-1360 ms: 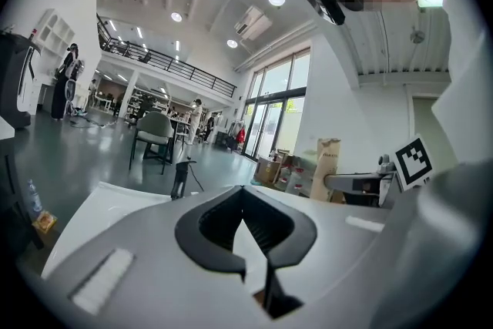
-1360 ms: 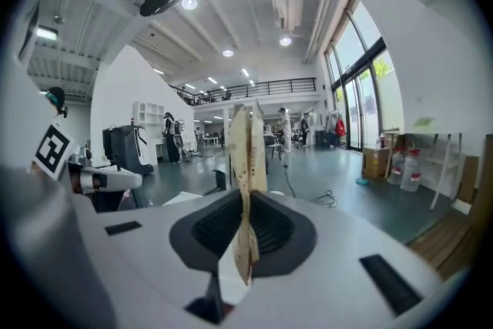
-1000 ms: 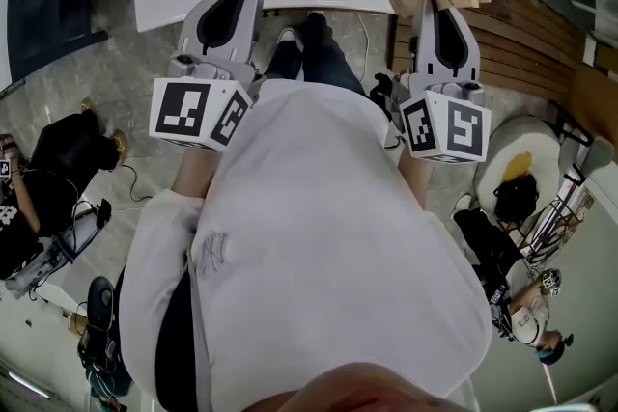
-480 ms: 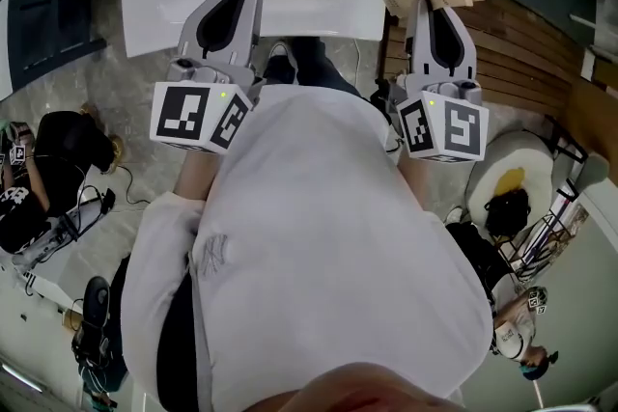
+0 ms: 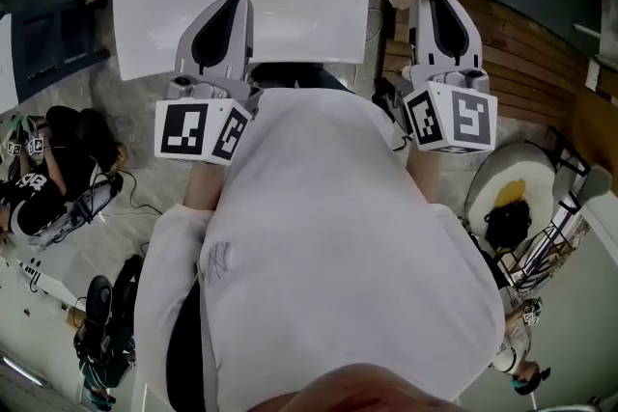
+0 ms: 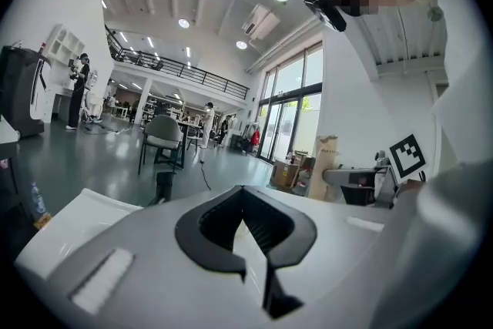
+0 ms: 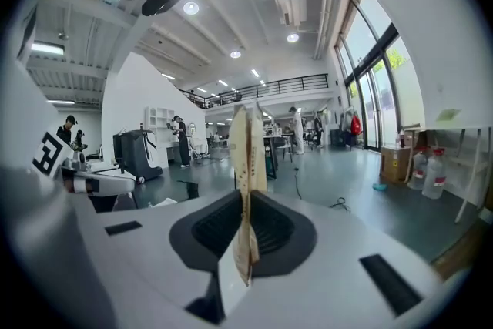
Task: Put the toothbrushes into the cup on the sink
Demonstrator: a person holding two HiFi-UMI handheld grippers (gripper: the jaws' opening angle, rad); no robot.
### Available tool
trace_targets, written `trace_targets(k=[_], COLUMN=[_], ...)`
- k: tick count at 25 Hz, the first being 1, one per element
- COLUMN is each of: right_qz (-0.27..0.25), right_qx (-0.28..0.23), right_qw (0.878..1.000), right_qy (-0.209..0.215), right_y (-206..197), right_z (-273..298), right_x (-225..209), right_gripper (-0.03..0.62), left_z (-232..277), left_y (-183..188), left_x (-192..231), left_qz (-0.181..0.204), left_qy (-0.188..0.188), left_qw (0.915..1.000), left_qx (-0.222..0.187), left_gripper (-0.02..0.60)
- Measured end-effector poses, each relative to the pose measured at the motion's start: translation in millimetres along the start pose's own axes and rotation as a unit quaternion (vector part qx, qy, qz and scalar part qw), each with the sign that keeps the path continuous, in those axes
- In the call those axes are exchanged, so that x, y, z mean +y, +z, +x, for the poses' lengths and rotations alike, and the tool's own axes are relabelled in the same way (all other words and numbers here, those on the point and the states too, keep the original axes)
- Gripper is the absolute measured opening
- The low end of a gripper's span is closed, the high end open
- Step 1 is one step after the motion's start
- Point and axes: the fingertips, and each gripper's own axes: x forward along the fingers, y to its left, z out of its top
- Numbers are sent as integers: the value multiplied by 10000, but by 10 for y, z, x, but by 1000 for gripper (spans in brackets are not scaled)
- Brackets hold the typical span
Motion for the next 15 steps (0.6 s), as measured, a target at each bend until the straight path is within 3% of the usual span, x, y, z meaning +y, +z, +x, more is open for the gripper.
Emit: trace_targets(k=[6, 15], right_qz=[12, 71], right_qx=[-54, -161], right_qw=[10000, 9989], right_qy=[11, -436], right_y=[85, 195], right_z=[94, 103], right_x=[-74, -218], right_gripper=[35, 35], left_z=[57, 284], left_y=[68, 214], left_x=[44, 102], left_qz=[84, 179], left_qy=[46, -398], left_qw=[10000, 9990], left_qx=[-28, 23], left_gripper=[-3, -3])
